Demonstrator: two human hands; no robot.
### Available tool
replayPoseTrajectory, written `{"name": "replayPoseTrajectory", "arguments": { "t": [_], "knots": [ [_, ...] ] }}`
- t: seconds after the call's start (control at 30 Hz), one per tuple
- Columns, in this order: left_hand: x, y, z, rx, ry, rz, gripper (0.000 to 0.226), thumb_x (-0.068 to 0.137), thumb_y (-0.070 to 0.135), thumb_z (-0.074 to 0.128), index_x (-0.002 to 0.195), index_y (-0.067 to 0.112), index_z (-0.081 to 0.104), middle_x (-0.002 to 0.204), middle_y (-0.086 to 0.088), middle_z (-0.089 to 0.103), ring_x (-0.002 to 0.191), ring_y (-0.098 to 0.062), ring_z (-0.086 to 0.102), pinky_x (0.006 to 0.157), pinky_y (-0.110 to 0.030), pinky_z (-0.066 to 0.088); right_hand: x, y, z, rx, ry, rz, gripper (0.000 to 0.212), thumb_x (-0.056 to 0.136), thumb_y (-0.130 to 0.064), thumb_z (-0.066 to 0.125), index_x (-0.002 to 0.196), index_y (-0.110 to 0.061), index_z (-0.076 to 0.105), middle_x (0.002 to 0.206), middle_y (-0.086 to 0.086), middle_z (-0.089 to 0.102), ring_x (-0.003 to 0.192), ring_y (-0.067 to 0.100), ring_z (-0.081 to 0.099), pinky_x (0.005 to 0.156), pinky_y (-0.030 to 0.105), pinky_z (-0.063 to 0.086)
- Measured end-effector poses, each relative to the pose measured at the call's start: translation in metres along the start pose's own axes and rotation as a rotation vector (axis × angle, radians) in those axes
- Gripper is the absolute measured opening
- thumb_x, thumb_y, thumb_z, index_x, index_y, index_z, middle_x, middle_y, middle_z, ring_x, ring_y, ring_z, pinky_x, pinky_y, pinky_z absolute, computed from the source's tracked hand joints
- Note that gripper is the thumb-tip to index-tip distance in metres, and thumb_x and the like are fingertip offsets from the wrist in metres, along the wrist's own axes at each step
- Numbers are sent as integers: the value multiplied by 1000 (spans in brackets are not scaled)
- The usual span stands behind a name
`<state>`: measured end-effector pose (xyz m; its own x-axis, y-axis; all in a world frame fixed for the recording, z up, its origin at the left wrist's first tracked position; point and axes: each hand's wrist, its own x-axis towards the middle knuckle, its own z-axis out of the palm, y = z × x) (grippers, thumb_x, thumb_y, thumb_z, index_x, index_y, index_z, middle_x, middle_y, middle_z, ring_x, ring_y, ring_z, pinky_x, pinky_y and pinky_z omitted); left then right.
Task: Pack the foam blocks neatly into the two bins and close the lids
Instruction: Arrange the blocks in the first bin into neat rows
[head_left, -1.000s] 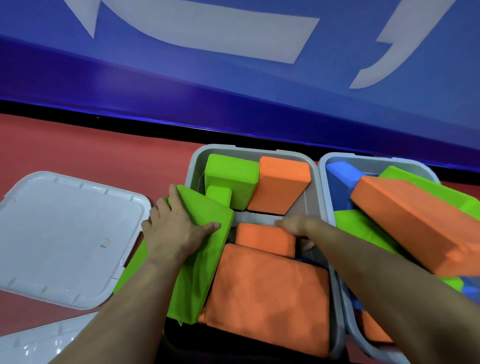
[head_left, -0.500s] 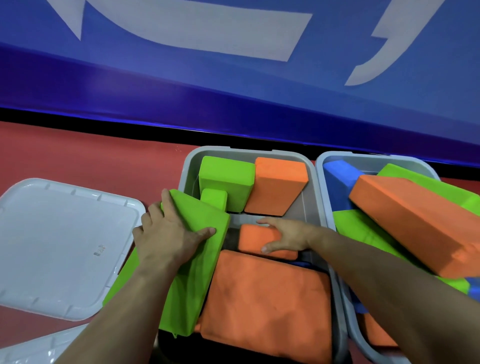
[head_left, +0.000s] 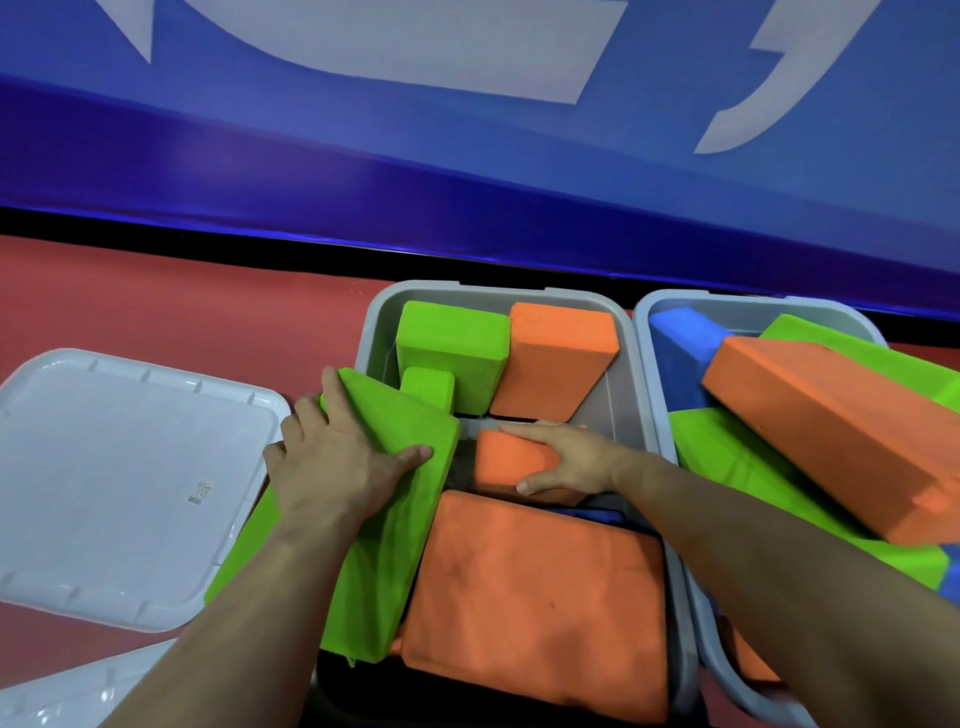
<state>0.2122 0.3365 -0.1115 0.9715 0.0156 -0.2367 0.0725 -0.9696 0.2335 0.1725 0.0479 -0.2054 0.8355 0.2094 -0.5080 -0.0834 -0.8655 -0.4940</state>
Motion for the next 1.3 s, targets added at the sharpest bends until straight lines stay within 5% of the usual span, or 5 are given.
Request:
{"name": "replayPoseTrajectory", "arguments": {
  "t": [0.2,0.43,0.67,0.9,1.3],
  "knots": [
    [1,0,-1,-8,-14,2,136,61,87,65,158,20,-2,152,-13,31,142,-34,31,108,-51,31,-16,17,-23,214,-27,44,82,80,-33,85,150,-35,42,139,-10,51,127,11,49,93,7,36],
    [-1,1,-2,-17,-12,5,136,61,85,67,158,20,-2,153,-13,31,142,-34,30,109,-52,31,-21,17,-9,242,-82,82,63,84,-28,82,141,-30,55,130,-14,56,119,4,52,102,14,40],
    [-1,2,-2,-21,-19,5,136,62,84,68,159,20,-2,153,-13,31,142,-34,30,109,-52,30,-17,9,-5,186,-125,117,64,92,-36,72,150,-34,43,137,-11,50,129,11,48,102,17,32],
    [-3,3,-5,-16,-24,5,135,63,84,68,159,19,-3,152,-14,31,142,-35,30,109,-51,30,-19,4,4,-90,-41,93,83,79,-73,65,150,-45,33,147,-8,47,139,20,38,117,37,21],
    [0,3,-1,-15,-27,-5,138,61,84,69,159,20,-3,153,-15,30,142,-36,30,109,-52,30,-9,-1,-20,9,-97,108,80,77,-60,78,145,-31,47,132,-9,58,117,15,55,104,32,44]
  ]
}}
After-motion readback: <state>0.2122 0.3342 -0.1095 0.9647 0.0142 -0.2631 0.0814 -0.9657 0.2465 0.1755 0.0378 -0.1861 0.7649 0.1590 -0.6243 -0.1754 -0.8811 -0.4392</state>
